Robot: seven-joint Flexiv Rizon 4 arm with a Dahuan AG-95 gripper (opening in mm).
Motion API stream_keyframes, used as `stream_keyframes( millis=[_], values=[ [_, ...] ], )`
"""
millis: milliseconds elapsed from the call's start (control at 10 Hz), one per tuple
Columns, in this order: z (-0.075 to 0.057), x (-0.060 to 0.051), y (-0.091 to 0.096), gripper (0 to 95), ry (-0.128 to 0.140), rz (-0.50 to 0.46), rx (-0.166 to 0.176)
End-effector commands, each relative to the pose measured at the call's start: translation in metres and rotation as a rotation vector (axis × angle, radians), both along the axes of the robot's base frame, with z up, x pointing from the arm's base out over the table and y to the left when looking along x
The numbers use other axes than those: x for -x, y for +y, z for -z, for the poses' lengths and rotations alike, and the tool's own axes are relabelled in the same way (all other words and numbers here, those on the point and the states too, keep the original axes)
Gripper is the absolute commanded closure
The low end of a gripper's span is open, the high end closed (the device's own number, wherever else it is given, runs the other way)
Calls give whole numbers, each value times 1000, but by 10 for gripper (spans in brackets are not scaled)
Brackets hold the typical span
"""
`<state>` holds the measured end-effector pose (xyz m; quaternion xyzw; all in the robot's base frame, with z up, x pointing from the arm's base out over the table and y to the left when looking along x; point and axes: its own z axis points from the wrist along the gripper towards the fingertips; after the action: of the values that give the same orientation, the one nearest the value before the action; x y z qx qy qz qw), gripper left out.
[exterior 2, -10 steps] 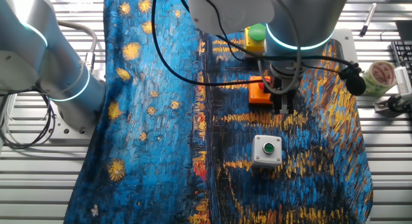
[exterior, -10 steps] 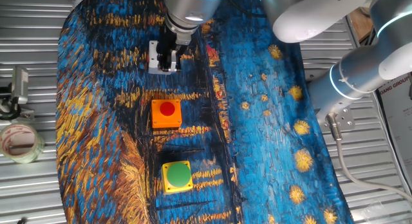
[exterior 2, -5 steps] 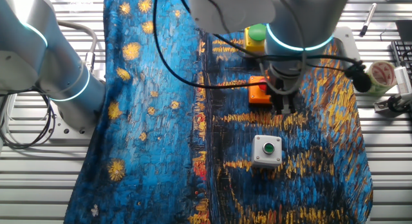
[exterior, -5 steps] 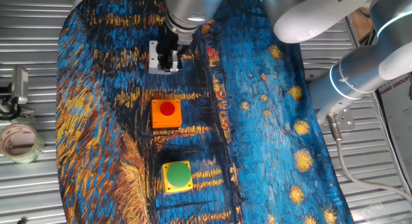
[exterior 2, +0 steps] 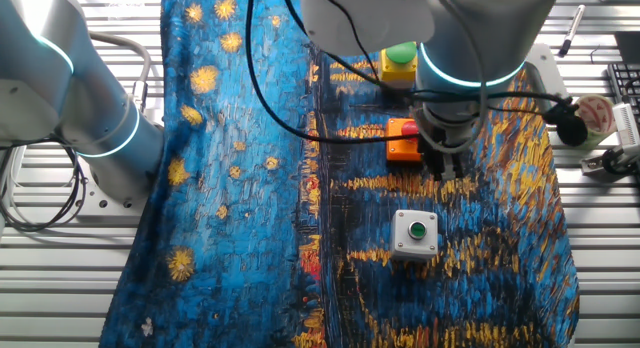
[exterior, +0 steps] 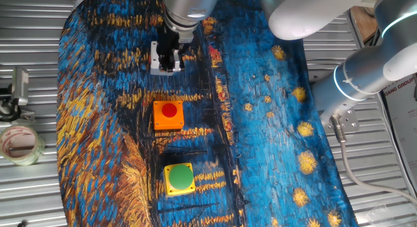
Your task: Press three buttons from left to right in sequence
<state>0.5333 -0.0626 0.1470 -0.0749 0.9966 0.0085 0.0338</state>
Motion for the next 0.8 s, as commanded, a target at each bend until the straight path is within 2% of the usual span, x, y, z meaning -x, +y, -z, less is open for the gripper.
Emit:
stream_keyframes(
  millis=[100, 300, 800],
  values=[
    [2, -2, 0, 950, -19, -2, 7],
    [2, -2, 0, 950, -36, 4, 31],
    [3, -1, -1, 950, -31, 29, 34]
  ],
)
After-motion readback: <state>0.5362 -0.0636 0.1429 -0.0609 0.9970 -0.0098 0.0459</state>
